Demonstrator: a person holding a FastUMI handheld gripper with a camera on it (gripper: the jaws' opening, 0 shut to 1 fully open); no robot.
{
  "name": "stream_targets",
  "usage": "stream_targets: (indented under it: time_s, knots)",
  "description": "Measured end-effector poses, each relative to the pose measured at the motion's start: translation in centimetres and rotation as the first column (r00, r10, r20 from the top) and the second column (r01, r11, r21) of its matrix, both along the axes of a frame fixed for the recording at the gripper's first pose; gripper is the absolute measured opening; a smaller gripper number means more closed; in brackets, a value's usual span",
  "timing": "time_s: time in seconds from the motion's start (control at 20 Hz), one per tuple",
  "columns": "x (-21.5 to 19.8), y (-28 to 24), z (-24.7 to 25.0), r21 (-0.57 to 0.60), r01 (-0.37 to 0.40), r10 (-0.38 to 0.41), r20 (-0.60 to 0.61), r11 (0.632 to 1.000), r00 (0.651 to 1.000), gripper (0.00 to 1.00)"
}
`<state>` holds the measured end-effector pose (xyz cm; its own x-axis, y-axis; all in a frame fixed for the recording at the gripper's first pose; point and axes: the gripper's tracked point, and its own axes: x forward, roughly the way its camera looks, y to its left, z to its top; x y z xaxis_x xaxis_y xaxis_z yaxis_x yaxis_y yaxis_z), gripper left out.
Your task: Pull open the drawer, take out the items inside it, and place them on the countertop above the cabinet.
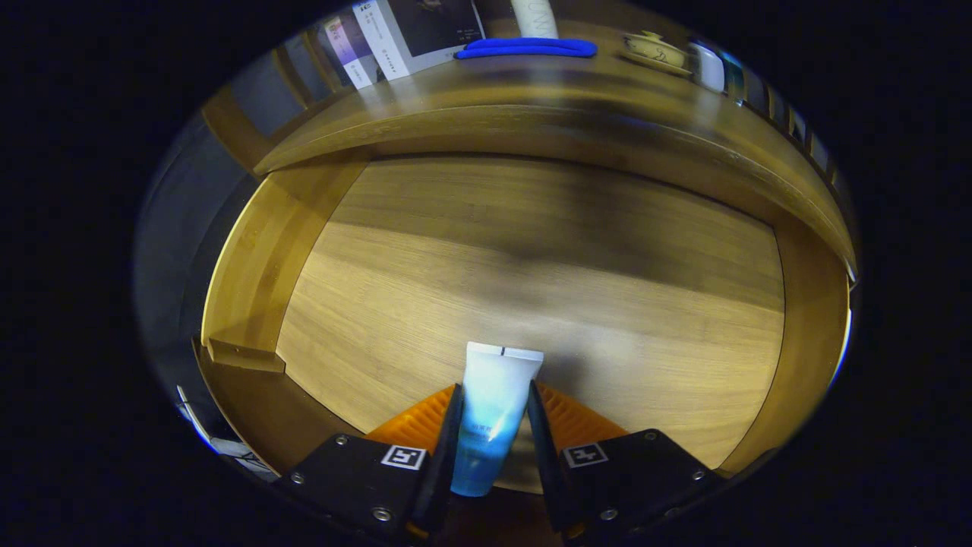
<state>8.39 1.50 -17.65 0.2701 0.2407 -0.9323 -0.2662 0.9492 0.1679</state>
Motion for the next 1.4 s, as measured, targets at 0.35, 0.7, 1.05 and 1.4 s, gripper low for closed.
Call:
stream_targets:
  time_s: [0.35,0.7,1.05,1.4]
  knots:
    - [1.8,0.3,2.1,0.007,-0.018,0.017,0.171,1.000,0.985,0.45]
    - [2.2,1.1,4.1,0.069,-0.007,-0.013,0.286,0.998,0.958,0.45]
    - [3.3,1.9,7.4,0.124,-0.011,-0.038,0.386,0.992,0.922,0.44]
    - [3.2,2.3,8.5,0.117,-0.053,0.009,0.347,0.992,0.938,0.24]
